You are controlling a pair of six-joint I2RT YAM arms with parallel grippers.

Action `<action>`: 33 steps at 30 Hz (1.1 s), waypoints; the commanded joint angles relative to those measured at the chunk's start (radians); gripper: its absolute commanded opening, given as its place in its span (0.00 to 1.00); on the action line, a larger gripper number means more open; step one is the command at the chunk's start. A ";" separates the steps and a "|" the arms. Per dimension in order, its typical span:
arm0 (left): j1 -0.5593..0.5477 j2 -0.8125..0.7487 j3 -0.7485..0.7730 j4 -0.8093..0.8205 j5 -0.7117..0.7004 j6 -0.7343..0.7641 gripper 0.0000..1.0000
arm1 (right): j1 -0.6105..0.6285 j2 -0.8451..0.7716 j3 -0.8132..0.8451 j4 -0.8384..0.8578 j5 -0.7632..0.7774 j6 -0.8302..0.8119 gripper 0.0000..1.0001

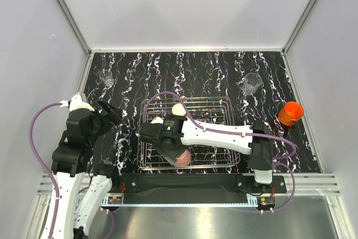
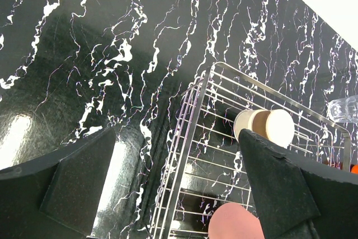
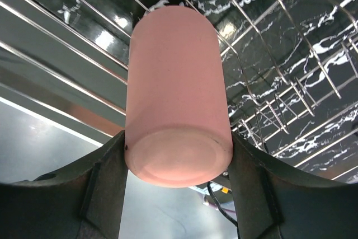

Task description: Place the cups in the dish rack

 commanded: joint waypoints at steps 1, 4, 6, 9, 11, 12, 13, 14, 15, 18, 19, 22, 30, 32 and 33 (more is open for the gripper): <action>0.002 0.007 0.006 0.060 0.004 0.016 0.99 | 0.009 -0.070 -0.018 -0.221 -0.017 0.012 0.00; 0.002 0.020 0.008 0.060 0.011 0.017 0.99 | 0.009 -0.088 -0.041 -0.200 -0.020 0.013 0.00; 0.002 0.021 0.005 0.065 0.017 0.016 0.99 | 0.009 -0.096 -0.057 -0.180 -0.030 0.010 0.00; 0.002 0.017 0.000 0.068 0.022 0.011 0.99 | 0.010 -0.094 -0.069 -0.168 -0.034 0.007 0.02; 0.002 0.017 0.002 0.068 0.022 0.013 0.99 | 0.009 -0.090 -0.074 -0.163 -0.034 0.006 0.06; 0.002 0.017 0.003 0.066 0.022 0.014 0.99 | 0.010 -0.087 -0.075 -0.160 -0.034 0.004 0.08; 0.002 0.015 0.003 0.068 0.022 0.017 0.99 | 0.009 -0.087 -0.075 -0.155 -0.037 0.003 0.14; 0.000 0.017 0.003 0.066 0.022 0.024 0.99 | 0.009 -0.088 -0.077 -0.152 -0.040 0.001 0.16; 0.002 0.017 0.005 0.066 0.022 0.025 0.99 | 0.009 -0.087 -0.077 -0.145 -0.046 -0.002 0.18; 0.002 0.017 0.002 0.066 0.022 0.027 0.99 | 0.009 -0.088 -0.072 -0.134 -0.050 -0.002 0.43; 0.002 0.017 0.002 0.066 0.027 0.027 0.99 | 0.009 -0.091 -0.071 -0.129 -0.047 -0.001 0.58; 0.002 0.017 -0.001 0.070 0.033 0.025 0.99 | 0.007 -0.098 -0.058 -0.131 -0.024 0.004 0.75; 0.002 0.018 -0.007 0.074 0.039 0.031 0.99 | 0.005 -0.116 0.005 -0.120 0.012 -0.001 1.00; 0.002 0.015 -0.007 0.070 0.036 0.033 0.99 | -0.010 -0.121 0.035 -0.122 0.031 -0.001 1.00; 0.002 0.015 -0.007 0.070 0.036 0.031 0.99 | -0.014 -0.122 0.044 -0.119 0.034 -0.001 1.00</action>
